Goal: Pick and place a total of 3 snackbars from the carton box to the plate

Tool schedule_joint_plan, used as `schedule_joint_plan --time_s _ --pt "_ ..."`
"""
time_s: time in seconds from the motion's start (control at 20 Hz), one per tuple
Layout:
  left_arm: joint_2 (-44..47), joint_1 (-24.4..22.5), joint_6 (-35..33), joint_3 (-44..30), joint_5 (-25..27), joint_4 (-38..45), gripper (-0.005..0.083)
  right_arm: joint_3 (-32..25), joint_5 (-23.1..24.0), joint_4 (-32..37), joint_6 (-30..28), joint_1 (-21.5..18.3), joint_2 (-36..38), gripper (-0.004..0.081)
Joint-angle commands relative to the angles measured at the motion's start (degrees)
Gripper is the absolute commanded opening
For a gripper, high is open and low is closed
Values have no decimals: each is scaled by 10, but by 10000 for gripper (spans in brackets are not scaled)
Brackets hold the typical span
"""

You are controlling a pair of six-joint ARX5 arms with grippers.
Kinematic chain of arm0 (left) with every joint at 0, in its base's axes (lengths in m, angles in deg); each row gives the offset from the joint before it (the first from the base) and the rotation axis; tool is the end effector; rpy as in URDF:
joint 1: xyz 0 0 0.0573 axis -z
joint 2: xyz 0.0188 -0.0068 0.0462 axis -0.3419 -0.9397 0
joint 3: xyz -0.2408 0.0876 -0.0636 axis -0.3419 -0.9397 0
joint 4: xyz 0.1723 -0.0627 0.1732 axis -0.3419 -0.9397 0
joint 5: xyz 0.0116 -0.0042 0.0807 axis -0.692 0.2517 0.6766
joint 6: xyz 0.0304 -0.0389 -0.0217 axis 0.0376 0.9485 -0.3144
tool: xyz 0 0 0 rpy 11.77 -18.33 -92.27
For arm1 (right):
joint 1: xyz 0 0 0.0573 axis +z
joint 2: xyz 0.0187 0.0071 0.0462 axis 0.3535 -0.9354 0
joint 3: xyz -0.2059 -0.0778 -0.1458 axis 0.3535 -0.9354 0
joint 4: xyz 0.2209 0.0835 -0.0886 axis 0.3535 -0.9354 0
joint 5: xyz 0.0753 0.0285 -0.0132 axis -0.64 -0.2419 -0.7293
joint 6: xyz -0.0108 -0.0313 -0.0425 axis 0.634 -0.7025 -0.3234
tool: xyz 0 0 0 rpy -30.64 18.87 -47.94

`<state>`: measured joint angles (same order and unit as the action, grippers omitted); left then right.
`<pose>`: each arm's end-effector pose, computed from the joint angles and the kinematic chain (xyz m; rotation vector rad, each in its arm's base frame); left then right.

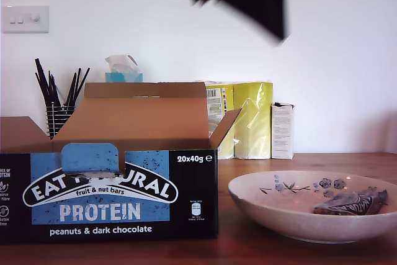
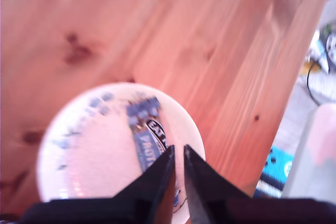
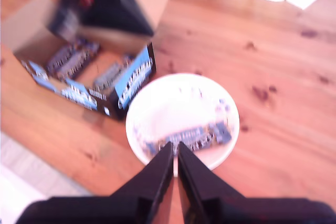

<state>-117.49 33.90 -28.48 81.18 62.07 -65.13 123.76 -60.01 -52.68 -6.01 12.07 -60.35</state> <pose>0.2282 -0.3150 0.3129 0.3591 0.9144 -0.8744 0.0432 0.0269 0.3423 -0.1215 0.5602 0.5116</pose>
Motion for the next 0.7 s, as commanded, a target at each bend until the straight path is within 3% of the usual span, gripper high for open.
schedule_joint_plan --time_s 0.0,0.4,0.65 --pt "24 -8 2 -52 1 18 -20 1 -5 19 -3 2 5 -13" --pt "168 -103 41 -269 2 93 -20 -26 -77 79 -49 3 -28 -13" --pt "180 -127 62 -298 6 82 -20 -31 -91 99 -60 3 -61 -13"
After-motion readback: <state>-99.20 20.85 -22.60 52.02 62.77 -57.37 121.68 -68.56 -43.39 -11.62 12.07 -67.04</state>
